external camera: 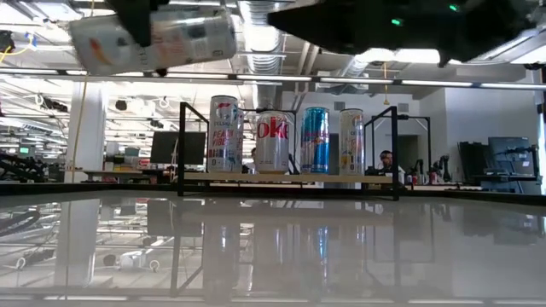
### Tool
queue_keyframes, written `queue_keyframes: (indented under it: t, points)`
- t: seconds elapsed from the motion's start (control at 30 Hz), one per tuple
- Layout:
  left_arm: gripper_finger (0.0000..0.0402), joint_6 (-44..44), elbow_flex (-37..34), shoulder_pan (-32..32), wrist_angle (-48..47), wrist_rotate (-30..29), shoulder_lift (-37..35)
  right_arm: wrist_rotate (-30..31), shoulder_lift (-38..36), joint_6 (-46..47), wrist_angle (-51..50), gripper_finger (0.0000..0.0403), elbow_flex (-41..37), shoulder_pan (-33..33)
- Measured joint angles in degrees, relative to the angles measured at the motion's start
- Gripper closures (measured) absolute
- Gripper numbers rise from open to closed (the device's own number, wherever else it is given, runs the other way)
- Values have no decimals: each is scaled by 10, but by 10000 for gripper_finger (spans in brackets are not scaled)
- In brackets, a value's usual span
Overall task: Place canned beverage on shelf
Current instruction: Put the white-yellow soda can on the shelf aligned with the other white-yellow soda can
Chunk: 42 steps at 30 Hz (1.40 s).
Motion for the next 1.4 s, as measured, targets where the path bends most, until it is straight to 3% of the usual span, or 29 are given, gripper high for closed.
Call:
queue_keyframes:
  t: [0.17, 0.3, 0.43, 0.7, 0.93, 1.4]
  points:
    - [173, -11, -43, -3, 23, 17, -13, 68, 60, 2, -139, 74, 114, 13]
    - [173, -8, -48, -11, 27, 16, -12, 69, 97, 13, -262, 31, 196, 18]
    - [173, -7, -50, -18, 8, 19, -11, 70, 128, 15, -311, 7, 243, 18]
    - [173, -32, -56, -33, -15, 10, -11, 70, 143, 12, -324, 9, 259, 12]
    - [173, -44, -59, -34, -44, 1, -10, 138, 136, 11, -361, 11, 259, 15]
    - [173, -6, -59, -34, 56, 4, -10, 54, 141, 17, -282, 12, 259, 10]
